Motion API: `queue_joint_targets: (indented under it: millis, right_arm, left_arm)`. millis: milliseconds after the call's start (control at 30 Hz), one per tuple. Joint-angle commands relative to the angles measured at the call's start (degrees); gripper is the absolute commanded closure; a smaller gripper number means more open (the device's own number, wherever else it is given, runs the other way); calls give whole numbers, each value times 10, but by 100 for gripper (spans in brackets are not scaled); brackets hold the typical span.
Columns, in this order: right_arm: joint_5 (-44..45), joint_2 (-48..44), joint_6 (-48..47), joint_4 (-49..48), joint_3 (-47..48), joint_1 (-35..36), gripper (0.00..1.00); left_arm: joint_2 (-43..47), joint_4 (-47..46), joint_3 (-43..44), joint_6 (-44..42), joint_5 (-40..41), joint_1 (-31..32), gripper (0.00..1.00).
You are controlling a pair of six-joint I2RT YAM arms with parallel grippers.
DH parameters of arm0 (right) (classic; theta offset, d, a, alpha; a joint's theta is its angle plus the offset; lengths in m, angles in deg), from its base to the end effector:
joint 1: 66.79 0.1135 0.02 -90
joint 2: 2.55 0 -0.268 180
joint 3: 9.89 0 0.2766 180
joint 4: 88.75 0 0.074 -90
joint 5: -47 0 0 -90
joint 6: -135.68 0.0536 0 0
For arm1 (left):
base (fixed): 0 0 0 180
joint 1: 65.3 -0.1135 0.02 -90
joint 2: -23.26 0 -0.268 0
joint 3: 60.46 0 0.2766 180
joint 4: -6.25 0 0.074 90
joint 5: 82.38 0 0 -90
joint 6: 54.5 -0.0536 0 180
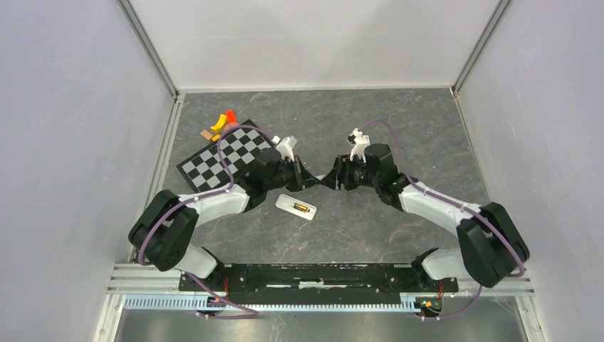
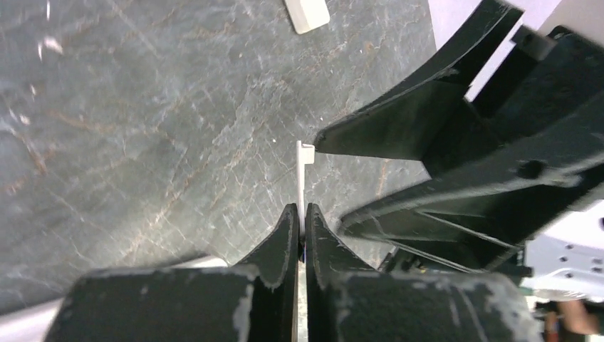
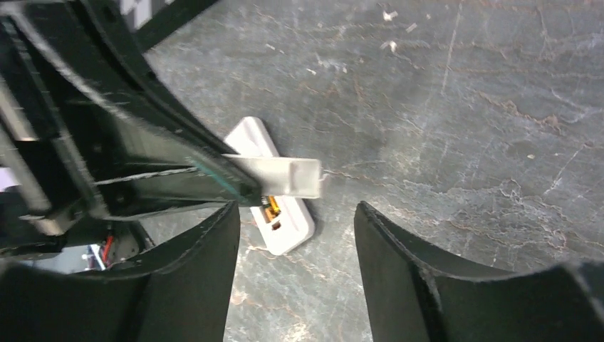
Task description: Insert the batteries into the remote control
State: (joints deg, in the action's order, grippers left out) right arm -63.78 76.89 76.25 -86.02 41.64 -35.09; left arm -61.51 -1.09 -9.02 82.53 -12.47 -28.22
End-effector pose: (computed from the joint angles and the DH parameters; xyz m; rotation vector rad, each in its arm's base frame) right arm 0.2641 0.1854 0.1842 -0.2549 2.2263 1.0066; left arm 0.2589 -0.2187 0.1739 0.0525 2.2424 -1.2265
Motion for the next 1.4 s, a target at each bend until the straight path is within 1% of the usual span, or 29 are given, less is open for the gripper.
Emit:
queue_joint_targets:
  millis: [0, 67, 133, 200, 333, 400, 533, 567, 633, 667, 733, 833, 867, 967, 1067, 1233, 1300, 1367]
  right_arm:
    - [-21, -79, 42, 7, 10, -14, 33]
    - [-21, -109, 75, 10, 5, -27, 31]
    - [-26, -133, 128, -3, -7, -39, 31]
    - [-37, -148, 197, -29, -19, -45, 31]
    - [-54, -161, 340, -96, -39, -46, 36]
    - [-69, -157, 395, -139, -40, -45, 38]
    - [-65, -153, 472, -166, -35, -45, 40]
    - [-61, -154, 489, -180, -38, -45, 40]
    - [-61, -158, 518, -217, -45, -45, 35]
    - [-61, -159, 526, -228, -46, -45, 33]
    - [-52, -164, 532, -219, -44, -45, 27]
    - [-33, -168, 540, -203, -44, -45, 26]
    - [-30, -169, 543, -200, -45, -45, 27]
    - [-20, -165, 552, -199, -45, -46, 35]
    - [-13, -158, 561, -210, -46, -49, 43]
    - [-8, -142, 564, -219, -32, -52, 43]
    - [-10, -135, 558, -226, -28, -51, 42]
    - [-15, -128, 562, -236, -28, -52, 44]
  left_arm:
    - [34, -29, 35, -201, -7, 2, 98]
    - [46, -38, 39, -270, 0, 2, 98]
    - [53, -66, 43, -324, 4, 2, 98]
    - [57, -98, 44, -391, -13, 2, 98]
    - [75, -207, 23, -525, -44, 2, 98]
    - [83, -247, 17, -596, -65, 3, 98]
    - [93, -241, 24, -785, -142, 3, 98]
    - [96, -227, 29, -815, -150, 3, 98]
    - [100, -196, 41, -871, -152, 3, 98]
    - [101, -184, 46, -889, -154, 3, 98]
    - [106, -183, 50, -917, -156, 3, 98]
    - [117, -164, 56, -962, -178, 4, 98]
    - [121, -152, 57, -986, -180, 7, 98]
    - [132, -124, 53, -1033, -177, 9, 98]
    - [145, -115, 46, -1062, -177, 10, 98]
    - [156, -79, 48, -1117, -185, 12, 98]
    - [160, -78, 44, -1136, -182, 16, 98]
    - [164, -78, 43, -1142, -178, 17, 98]
